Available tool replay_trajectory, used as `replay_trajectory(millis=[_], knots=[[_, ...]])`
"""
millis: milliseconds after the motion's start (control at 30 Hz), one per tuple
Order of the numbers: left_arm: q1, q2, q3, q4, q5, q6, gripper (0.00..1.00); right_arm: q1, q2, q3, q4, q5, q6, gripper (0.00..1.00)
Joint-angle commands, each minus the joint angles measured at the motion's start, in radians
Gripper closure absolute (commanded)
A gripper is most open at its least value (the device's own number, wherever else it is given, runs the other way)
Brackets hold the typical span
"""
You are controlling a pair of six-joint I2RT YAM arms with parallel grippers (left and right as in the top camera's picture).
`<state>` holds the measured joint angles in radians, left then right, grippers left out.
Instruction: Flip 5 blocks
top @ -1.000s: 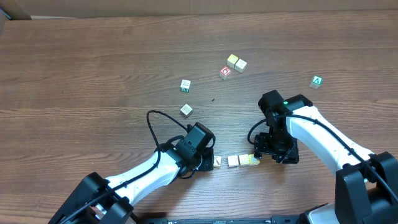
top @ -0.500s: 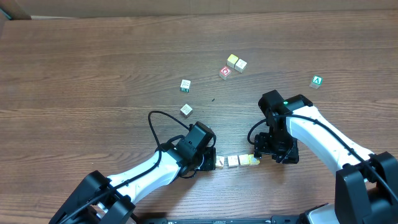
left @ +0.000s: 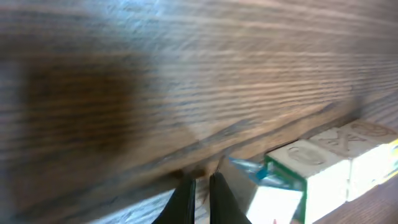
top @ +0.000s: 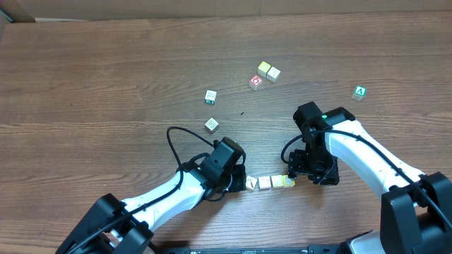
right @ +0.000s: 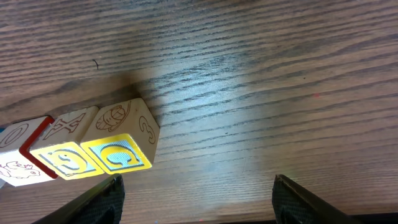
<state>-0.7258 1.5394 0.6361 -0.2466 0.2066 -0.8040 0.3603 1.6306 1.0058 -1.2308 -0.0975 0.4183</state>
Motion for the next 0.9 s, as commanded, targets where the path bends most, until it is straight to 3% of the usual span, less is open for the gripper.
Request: replay_trajectory(millis=[0, 233, 867], knots=[[0.003, 0.01, -0.005, -0.063, 0.006, -0.035, 0.96, -0.003, -0.002, -0.006, 0.002, -0.002, -0.003, 0.23], [-0.006, 0.01, -0.005, -0.118, 0.029, -0.018, 0.96, -0.003, -0.002, -0.006, -0.001, -0.002, -0.003, 0.23], [-0.063, 0.01, -0.005, -0.038, 0.041, -0.022, 0.96, -0.003, -0.002, -0.006, -0.01, -0.002, 0.0, 0.23]])
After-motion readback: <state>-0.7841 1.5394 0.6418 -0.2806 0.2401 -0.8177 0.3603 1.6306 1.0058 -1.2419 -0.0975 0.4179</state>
